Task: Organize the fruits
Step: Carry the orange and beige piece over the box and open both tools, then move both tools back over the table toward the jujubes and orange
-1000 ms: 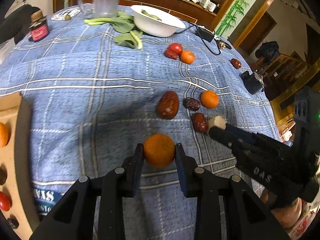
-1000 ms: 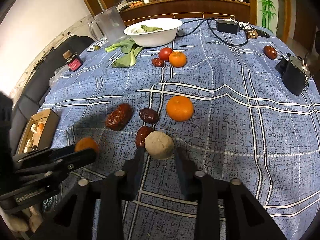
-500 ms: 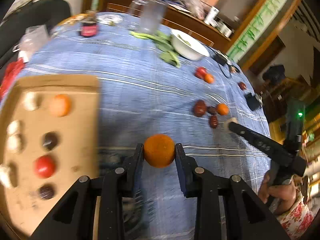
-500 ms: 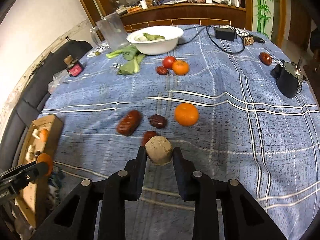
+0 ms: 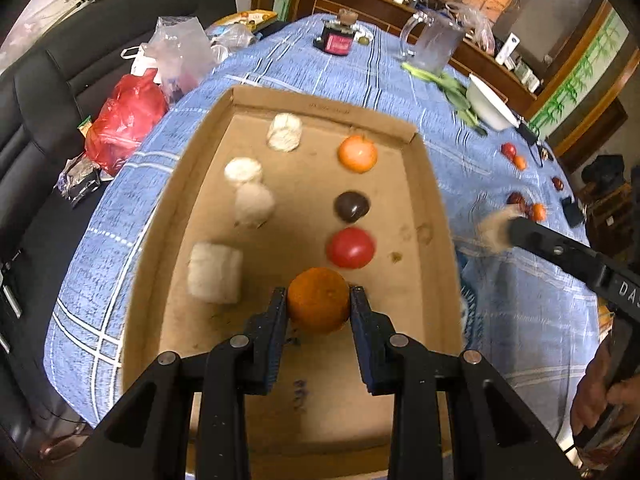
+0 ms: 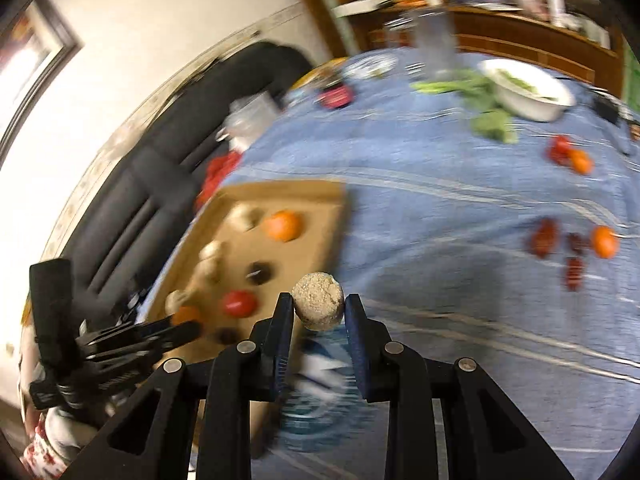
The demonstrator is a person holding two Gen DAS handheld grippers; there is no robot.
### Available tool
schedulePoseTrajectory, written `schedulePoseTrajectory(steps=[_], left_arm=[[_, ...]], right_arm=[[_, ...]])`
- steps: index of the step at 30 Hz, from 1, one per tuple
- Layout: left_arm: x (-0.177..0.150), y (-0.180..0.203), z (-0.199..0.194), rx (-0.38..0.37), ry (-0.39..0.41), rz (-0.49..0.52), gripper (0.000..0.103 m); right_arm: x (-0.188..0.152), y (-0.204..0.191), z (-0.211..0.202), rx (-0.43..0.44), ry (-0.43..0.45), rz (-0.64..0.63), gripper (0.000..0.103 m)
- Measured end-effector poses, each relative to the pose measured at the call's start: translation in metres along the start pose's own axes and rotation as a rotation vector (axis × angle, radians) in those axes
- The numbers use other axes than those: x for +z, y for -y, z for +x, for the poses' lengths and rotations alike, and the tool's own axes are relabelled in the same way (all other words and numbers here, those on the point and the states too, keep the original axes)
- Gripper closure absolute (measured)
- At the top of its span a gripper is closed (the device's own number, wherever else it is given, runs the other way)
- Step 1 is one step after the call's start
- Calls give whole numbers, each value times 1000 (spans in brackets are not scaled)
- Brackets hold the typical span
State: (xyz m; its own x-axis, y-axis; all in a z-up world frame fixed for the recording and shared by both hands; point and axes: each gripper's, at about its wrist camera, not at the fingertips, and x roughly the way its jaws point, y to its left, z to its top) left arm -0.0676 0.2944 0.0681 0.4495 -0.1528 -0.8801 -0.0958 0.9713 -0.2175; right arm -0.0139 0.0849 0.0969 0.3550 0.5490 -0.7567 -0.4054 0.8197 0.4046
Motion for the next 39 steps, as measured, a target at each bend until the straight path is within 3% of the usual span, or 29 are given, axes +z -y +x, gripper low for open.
schedulePoseTrajectory(steps=[6, 12, 17, 21, 24, 28, 33, 39], left_arm=[[-6, -10, 15, -5, -50, 25, 73], [-2, -20, 22, -22, -63, 25, 73], [5, -23, 24, -35, -73, 15, 71], [17, -21, 9, -49, -40, 3, 64], [29, -14, -8, -60, -1, 8, 57], [50, 15, -24, -63, 21, 89, 56], [60, 74, -21, -116, -12, 218, 56], [54, 151, -7, -176, -49, 361, 56]], right_arm=[[-13, -48, 46, 22, -84, -66, 75], [-21, -51, 73, -11, -131, -63, 75], [-19, -50, 73, -13, -129, -43, 75], [-15, -49, 63, -26, -108, -38, 73], [-13, -39, 47, -44, -65, 9, 62], [-19, -10, 14, -58, 49, 137, 49], [-47, 42, -25, -94, 156, 348, 48], [-84, 81, -61, -159, 215, 493, 46]])
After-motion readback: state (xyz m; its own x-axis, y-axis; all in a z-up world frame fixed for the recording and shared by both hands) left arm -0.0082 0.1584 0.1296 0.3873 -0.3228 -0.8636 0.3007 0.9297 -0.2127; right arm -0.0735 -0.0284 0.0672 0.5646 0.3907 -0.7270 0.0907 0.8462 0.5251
